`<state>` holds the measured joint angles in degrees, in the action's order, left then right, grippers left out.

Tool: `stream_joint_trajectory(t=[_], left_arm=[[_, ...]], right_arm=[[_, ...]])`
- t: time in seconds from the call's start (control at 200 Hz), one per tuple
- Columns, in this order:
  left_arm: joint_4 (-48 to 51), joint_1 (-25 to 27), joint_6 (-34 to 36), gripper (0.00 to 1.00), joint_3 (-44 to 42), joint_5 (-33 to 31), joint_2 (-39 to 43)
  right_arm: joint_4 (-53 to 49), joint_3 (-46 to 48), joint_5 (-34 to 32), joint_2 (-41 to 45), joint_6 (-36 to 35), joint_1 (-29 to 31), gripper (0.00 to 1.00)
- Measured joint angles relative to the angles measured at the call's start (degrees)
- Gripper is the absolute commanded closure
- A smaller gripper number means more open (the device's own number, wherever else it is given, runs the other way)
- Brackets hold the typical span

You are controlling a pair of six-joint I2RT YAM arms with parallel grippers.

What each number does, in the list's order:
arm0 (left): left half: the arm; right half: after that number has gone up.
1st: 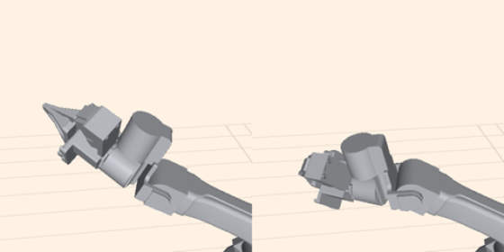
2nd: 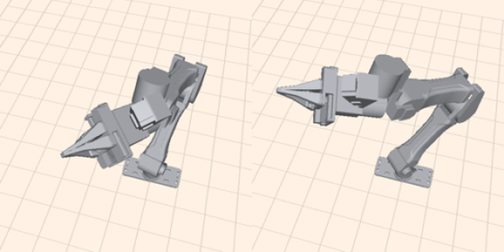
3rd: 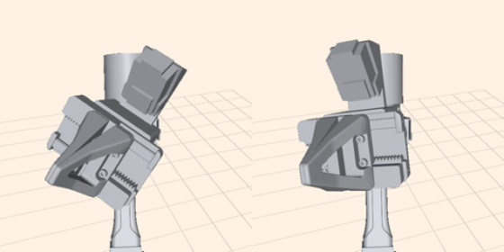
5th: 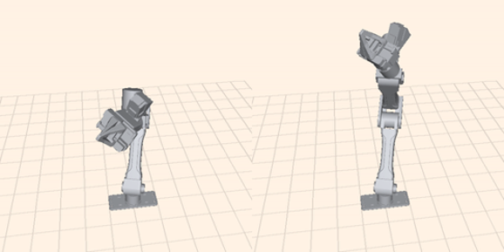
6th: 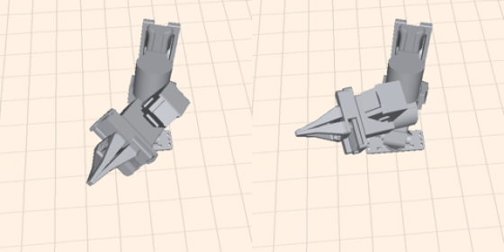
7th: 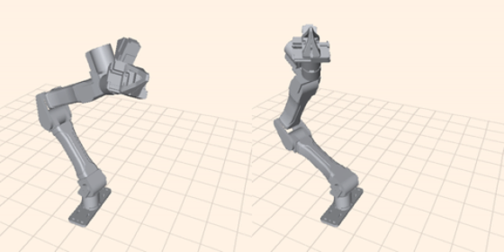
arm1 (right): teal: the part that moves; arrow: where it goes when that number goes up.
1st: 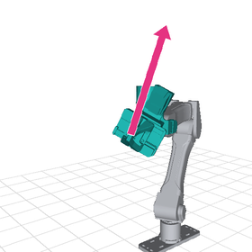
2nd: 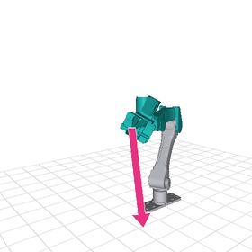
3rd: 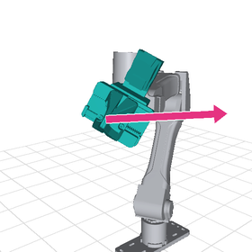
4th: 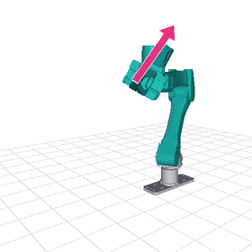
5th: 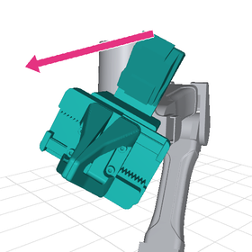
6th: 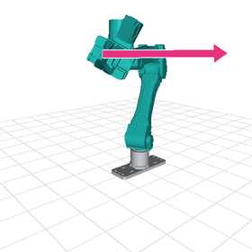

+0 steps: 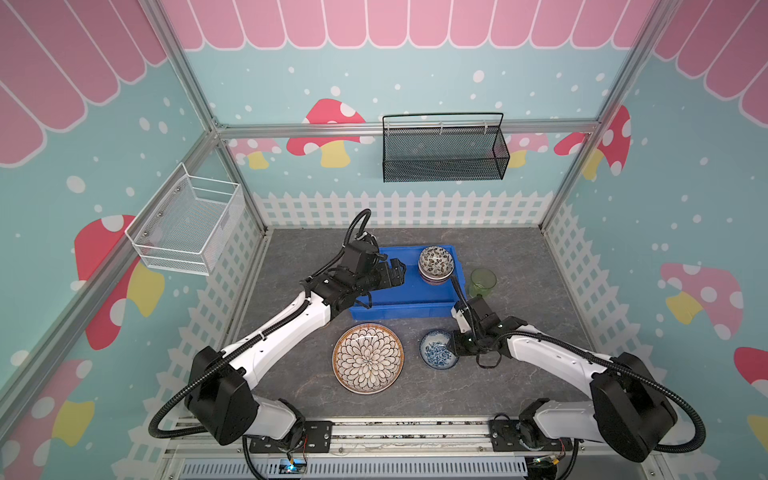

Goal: Place the mixed dishes into the plastic bin
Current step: 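Grasp the rim of the blue-floral bowl with the right gripper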

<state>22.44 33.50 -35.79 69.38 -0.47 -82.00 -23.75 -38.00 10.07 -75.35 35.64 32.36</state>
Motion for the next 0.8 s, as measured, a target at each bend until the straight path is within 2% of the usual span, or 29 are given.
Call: stream_joint_trajectory(t=[0.22,0.48,0.8], left_arm=[[0.2,-0.1,0.0,0.01,0.0,0.2,-0.2],[0.9,-0.1,-0.3,0.00,0.0,0.3,-0.3],[1.4,-0.1,-1.7,0.00,-0.8,1.4,0.0]], right_arm=[[-0.1,0.0,-0.2,0.0,-0.2,0.0,0.85],[-1.9,-0.4,-1.0,0.2,-0.7,0.0,1.00],[-6.7,-4.7,-1.8,3.4,-1.7,0.0,1.00]])
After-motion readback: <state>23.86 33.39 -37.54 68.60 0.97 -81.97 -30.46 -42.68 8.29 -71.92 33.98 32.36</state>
